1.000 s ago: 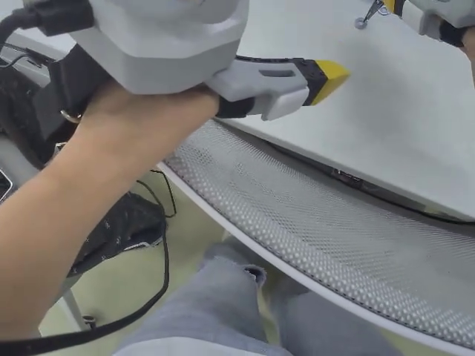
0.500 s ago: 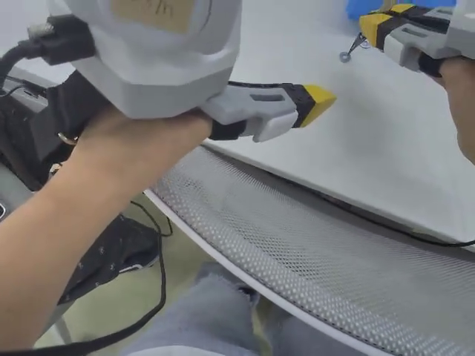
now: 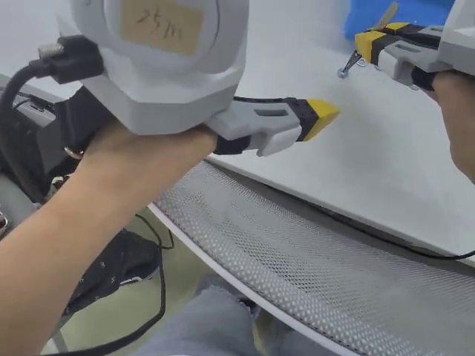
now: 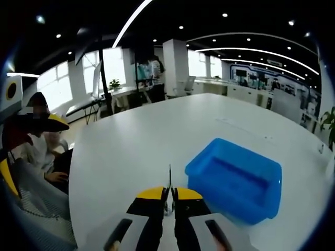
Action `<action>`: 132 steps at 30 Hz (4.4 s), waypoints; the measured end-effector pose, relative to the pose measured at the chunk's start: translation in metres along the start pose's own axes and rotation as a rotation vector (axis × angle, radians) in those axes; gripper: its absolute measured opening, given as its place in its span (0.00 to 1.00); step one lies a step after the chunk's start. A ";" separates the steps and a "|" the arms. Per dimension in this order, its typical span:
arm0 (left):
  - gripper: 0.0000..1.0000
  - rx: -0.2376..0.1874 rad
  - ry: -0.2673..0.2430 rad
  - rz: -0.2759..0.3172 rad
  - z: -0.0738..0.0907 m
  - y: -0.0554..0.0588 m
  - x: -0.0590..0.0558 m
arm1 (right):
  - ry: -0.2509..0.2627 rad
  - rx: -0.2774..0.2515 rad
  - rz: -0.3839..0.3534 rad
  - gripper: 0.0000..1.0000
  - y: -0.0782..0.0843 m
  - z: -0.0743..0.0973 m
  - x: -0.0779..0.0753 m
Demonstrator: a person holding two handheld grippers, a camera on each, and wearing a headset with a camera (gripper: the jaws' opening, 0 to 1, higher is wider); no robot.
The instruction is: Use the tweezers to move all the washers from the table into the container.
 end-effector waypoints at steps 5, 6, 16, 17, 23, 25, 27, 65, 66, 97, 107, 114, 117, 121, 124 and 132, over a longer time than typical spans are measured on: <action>0.96 -0.003 -0.002 0.002 0.001 -0.001 0.002 | -0.006 0.009 0.016 0.03 0.002 -0.001 0.001; 0.96 -0.003 -0.001 0.005 0.001 0.000 0.002 | -0.010 0.005 0.013 0.03 0.002 -0.001 0.001; 0.98 0.006 -0.008 -0.003 0.007 -0.005 0.005 | -0.011 0.028 0.030 0.01 0.003 -0.001 0.000; 0.98 0.009 -0.009 -0.007 0.007 -0.005 0.004 | -0.008 0.037 0.025 0.01 0.002 0.000 -0.001; 0.99 0.018 -0.011 -0.023 0.011 -0.009 0.003 | -0.018 0.051 -0.004 0.01 -0.004 0.003 -0.004; 0.99 0.023 -0.011 -0.024 0.011 -0.009 0.002 | -0.027 0.051 -0.022 0.01 -0.008 0.007 -0.004; 0.99 0.028 -0.013 -0.029 0.012 -0.009 0.000 | -0.033 0.052 -0.032 0.01 -0.011 0.011 -0.004; 0.99 0.048 -0.036 -0.005 -0.016 -0.027 0.013 | 0.086 -0.066 -0.117 0.01 -0.069 -0.020 -0.064; 0.99 0.053 -0.034 -0.004 -0.017 -0.027 0.014 | 0.089 -0.064 -0.113 0.01 -0.067 -0.023 -0.064; 0.99 0.096 -0.027 0.028 -0.024 -0.016 0.022 | 0.082 0.007 -0.033 0.02 -0.035 -0.067 -0.057; 0.98 0.099 -0.025 0.016 -0.025 -0.019 0.021 | 0.094 0.004 -0.061 0.03 -0.036 -0.063 -0.060; 0.98 0.094 -0.025 0.004 -0.022 -0.024 0.018 | 0.110 -0.048 -0.094 0.02 -0.048 -0.036 -0.066; 0.98 0.088 -0.024 0.000 -0.021 -0.026 0.016 | 0.108 -0.075 -0.111 0.02 -0.055 -0.022 -0.067; 0.98 0.085 -0.022 -0.009 -0.022 -0.028 0.013 | 0.115 -0.118 -0.100 0.02 -0.064 -0.001 -0.065; 0.98 0.079 -0.019 -0.012 -0.022 -0.029 0.012 | 0.105 -0.130 -0.112 0.02 -0.066 0.011 -0.061; 0.98 0.081 -0.015 -0.013 -0.023 -0.028 0.010 | 0.043 -0.112 -0.104 0.02 -0.054 0.023 -0.043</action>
Point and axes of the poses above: the centre of the closed fingertips' face, and the gripper's own axes: z roughly backward along the fingers, x roughly to its left, y roughly out of its underside, the point moved 4 cm from there along z, roughly backward along the fingers, and after that the axes turned 14 degrees about y, right-handed, at the moved point
